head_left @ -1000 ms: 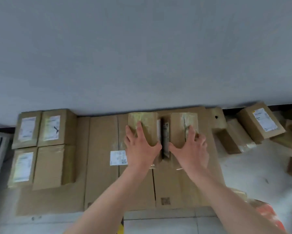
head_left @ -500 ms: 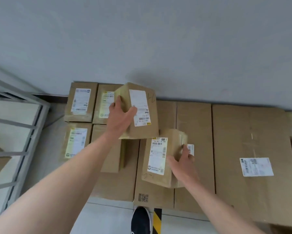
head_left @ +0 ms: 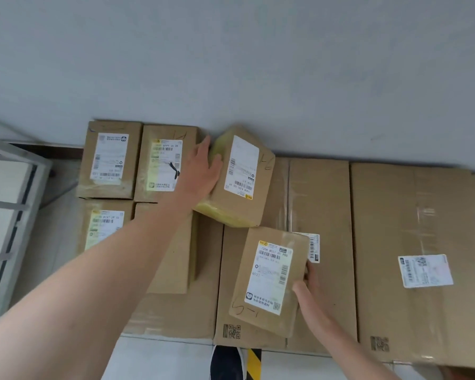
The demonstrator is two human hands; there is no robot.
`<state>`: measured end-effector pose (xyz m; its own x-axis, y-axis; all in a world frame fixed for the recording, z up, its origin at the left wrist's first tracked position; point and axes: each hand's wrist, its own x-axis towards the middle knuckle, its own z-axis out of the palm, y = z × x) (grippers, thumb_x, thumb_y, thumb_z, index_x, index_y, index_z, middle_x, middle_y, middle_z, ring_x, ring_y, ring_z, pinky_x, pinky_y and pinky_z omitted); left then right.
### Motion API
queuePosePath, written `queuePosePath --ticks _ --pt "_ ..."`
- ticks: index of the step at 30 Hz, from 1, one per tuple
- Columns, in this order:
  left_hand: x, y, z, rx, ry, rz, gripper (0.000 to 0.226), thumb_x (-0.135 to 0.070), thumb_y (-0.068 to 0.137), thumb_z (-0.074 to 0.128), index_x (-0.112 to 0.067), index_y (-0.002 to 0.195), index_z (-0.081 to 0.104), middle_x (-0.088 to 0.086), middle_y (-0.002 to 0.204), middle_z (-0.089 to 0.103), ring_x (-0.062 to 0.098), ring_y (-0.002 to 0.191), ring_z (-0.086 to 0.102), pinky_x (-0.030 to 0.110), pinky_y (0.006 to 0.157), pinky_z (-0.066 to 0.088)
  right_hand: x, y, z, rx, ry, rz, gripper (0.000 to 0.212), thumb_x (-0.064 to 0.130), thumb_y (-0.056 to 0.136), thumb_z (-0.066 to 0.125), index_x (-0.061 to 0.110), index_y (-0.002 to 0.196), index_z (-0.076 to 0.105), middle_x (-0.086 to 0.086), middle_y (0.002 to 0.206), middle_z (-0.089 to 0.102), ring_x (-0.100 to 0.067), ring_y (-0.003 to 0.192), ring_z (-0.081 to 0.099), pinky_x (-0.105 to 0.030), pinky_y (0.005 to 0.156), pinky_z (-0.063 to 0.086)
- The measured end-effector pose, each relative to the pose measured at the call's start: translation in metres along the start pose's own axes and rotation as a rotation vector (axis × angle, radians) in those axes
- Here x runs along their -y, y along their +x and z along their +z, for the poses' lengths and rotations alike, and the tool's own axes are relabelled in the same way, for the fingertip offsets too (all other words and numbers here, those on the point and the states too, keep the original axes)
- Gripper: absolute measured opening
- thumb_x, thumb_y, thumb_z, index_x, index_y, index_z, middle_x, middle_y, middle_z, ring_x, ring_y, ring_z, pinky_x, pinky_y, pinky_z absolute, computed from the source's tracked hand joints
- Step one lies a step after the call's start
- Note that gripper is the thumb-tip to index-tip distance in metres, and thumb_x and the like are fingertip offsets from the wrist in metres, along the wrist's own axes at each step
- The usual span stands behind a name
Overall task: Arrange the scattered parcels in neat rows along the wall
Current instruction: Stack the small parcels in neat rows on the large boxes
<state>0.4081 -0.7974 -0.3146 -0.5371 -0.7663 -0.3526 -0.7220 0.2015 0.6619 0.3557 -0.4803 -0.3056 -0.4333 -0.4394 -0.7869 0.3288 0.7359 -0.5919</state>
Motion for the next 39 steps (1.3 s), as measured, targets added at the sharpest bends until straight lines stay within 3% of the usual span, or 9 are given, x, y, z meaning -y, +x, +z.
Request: queuePosePath --ticks 5,10,13,16,20,22,25,32,39 --pt "0.002 -0.016 0.005 -0.028 0.175 0.021 0.074 -0.071 0.087 0.040 -0.033 0.150 0.026 -0.009 0.135 0.053 0.015 0.113 0.055 0.038 0.088 0.047 -0.009 0.001 -0.002 0.018 0.038 0.000 0.072 0.046 0.073 0.049 0.041 0.141 0.029 0.010 0.131 0.050 0.000 0.114 0.048 -0.022 0.078 0.040" --pt "-0.007 -0.012 0.007 -0.100 0.017 -0.046 0.049 -0.024 0.099 0.045 -0.021 0.148 0.041 -0.008 0.114 0.063 0.001 0.077 0.053 0.019 0.066 0.040 -0.021 0.009 -0.014 0.034 -0.009 0.003 0.079 0.055 0.072 0.053 0.046 0.145 0.024 0.012 0.137 0.047 -0.011 0.127 0.045 -0.048 0.106 0.040" --pt "-0.013 -0.009 0.007 -0.185 0.016 -0.052 0.045 -0.017 0.099 0.042 -0.018 0.144 0.045 -0.004 0.122 0.059 0.011 0.091 0.056 0.028 0.077 0.043 -0.020 0.018 -0.009 0.094 -0.045 -0.015 0.077 0.059 0.074 0.054 0.053 0.143 0.021 0.014 0.133 0.051 -0.010 0.124 0.050 -0.049 0.104 0.043" --pt "-0.012 -0.022 0.018 -0.047 0.264 0.208 0.046 -0.031 0.099 0.046 -0.021 0.143 0.044 0.005 0.143 0.047 0.025 0.129 0.045 0.041 0.102 0.043 -0.012 0.033 0.007 0.102 -0.101 -0.061 0.068 0.048 0.087 0.046 0.049 0.148 0.016 0.018 0.139 0.048 -0.008 0.121 0.052 -0.033 0.094 0.049" --pt "0.004 -0.044 0.031 0.248 0.603 0.357 0.070 -0.059 0.095 0.042 -0.033 0.155 0.017 0.007 0.164 0.008 0.026 0.150 0.000 0.043 0.119 0.005 0.007 0.039 0.038 0.034 -0.541 -0.209 0.072 0.038 0.103 0.033 0.041 0.149 -0.022 0.008 0.163 -0.004 -0.012 0.108 0.056 -0.017 0.068 0.052" --pt "0.015 -0.052 0.036 0.320 0.733 0.346 0.076 -0.066 0.093 0.036 -0.035 0.155 0.004 0.010 0.164 -0.009 0.028 0.149 -0.013 0.043 0.117 -0.004 0.013 0.033 0.055 0.018 -0.767 -0.330 0.084 0.043 0.101 0.039 0.045 0.138 -0.037 0.002 0.158 -0.031 -0.029 0.144 0.027 -0.029 0.088 0.051" --pt "0.026 -0.058 0.036 0.343 0.811 0.271 0.072 -0.056 0.099 0.034 -0.035 0.155 -0.006 0.011 0.162 -0.019 0.032 0.148 -0.018 0.048 0.119 -0.002 0.017 0.026 0.078 0.045 -0.928 -0.371 0.093 0.050 0.097 0.047 0.044 0.141 -0.035 -0.003 0.144 -0.053 -0.032 0.149 -0.008 -0.034 0.094 0.052" --pt "0.028 -0.046 0.033 0.188 1.092 0.301 0.063 -0.037 0.103 0.024 -0.025 0.155 -0.010 0.016 0.163 -0.007 0.033 0.148 -0.017 0.058 0.113 -0.014 0.033 0.042 0.120 -0.052 -0.918 -0.350 0.089 0.053 0.097 0.044 0.031 0.149 -0.025 -0.016 0.145 -0.049 -0.038 0.148 0.010 -0.033 0.087 0.056" --pt "0.023 -0.046 0.043 0.294 0.983 0.436 0.092 -0.081 0.084 0.015 -0.027 0.153 -0.015 0.012 0.162 -0.020 0.035 0.147 -0.020 0.062 0.116 -0.004 0.025 0.038 0.117 -0.131 -0.888 -0.343 0.082 0.054 0.099 0.036 0.028 0.152 -0.020 -0.017 0.154 -0.035 -0.033 0.140 0.035 -0.032 0.078 0.056"
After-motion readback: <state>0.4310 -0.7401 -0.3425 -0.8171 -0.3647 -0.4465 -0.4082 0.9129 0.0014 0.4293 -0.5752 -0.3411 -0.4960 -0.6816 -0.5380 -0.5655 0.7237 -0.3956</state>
